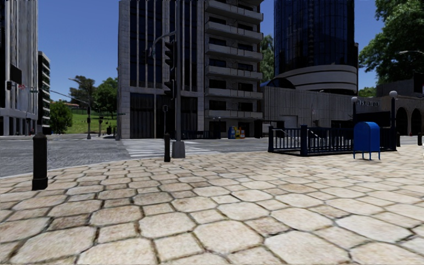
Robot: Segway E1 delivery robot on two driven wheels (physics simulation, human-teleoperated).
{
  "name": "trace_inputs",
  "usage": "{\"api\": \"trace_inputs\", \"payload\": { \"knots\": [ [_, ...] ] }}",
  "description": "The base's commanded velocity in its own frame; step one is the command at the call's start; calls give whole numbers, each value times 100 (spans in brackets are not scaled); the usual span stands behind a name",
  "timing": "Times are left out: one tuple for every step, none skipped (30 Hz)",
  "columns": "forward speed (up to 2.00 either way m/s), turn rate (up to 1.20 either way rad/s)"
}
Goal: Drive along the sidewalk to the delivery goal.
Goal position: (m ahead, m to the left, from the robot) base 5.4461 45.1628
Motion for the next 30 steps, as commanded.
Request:
{"api": "trace_inputs", "payload": {
  "knots": [
    [200, -30],
    [200, -30],
    [200, -30],
    [200, -30],
    [200, -30],
    [200, -30],
    [200, -30],
    [200, -30],
    [200, -30],
    [200, -30],
    [200, -30],
    [200, -31],
    [200, -31],
    [200, -31],
    [200, -31],
    [200, -31],
    [200, -31],
    [200, -31],
    [200, -31],
    [200, -31],
    [200, -31],
    [200, -31],
    [200, -31],
    [200, -31],
    [200, -31],
    [200, -31],
    [200, -31],
    [200, -31],
    [200, -31],
    [200, -31]
  ]
}}
